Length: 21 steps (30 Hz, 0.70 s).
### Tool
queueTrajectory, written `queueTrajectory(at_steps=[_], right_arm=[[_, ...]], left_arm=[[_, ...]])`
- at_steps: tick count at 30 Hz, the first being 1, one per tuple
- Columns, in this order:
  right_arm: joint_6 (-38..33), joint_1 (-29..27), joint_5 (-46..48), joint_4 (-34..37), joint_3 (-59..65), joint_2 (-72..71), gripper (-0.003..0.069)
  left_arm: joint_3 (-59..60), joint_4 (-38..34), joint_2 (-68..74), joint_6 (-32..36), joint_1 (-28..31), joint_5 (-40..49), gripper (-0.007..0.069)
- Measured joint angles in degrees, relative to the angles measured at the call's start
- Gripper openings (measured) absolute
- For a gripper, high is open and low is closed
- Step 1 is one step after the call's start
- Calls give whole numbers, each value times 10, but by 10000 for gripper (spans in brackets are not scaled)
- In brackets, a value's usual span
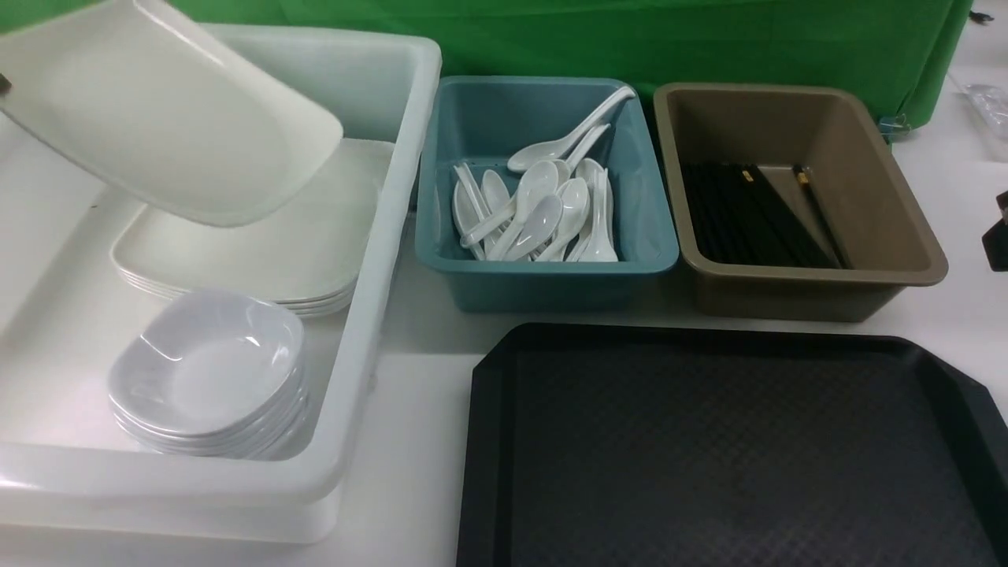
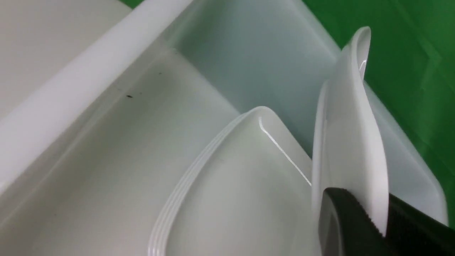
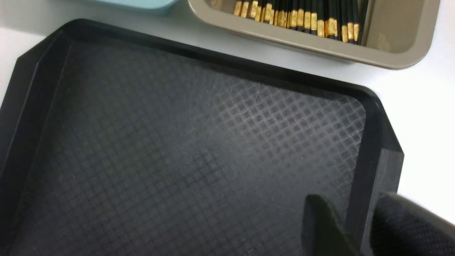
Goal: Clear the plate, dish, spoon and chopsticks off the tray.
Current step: Use the left arm to put the plate into the large storage box on the left
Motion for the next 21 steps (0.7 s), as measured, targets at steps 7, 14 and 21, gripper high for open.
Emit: queueTrajectory(at_steps=[7,14,21], right_arm=[[0,0,-14,0,0,0,241],[0,0,-17,-1,0,0,241],[0,0,-17,-1,0,0,241]], left_arm=[[9,-10,40,3,-62,-26,31],[10,-9,68,3,-68,-39,26],[10,106,80,-52,-68,-16,59]])
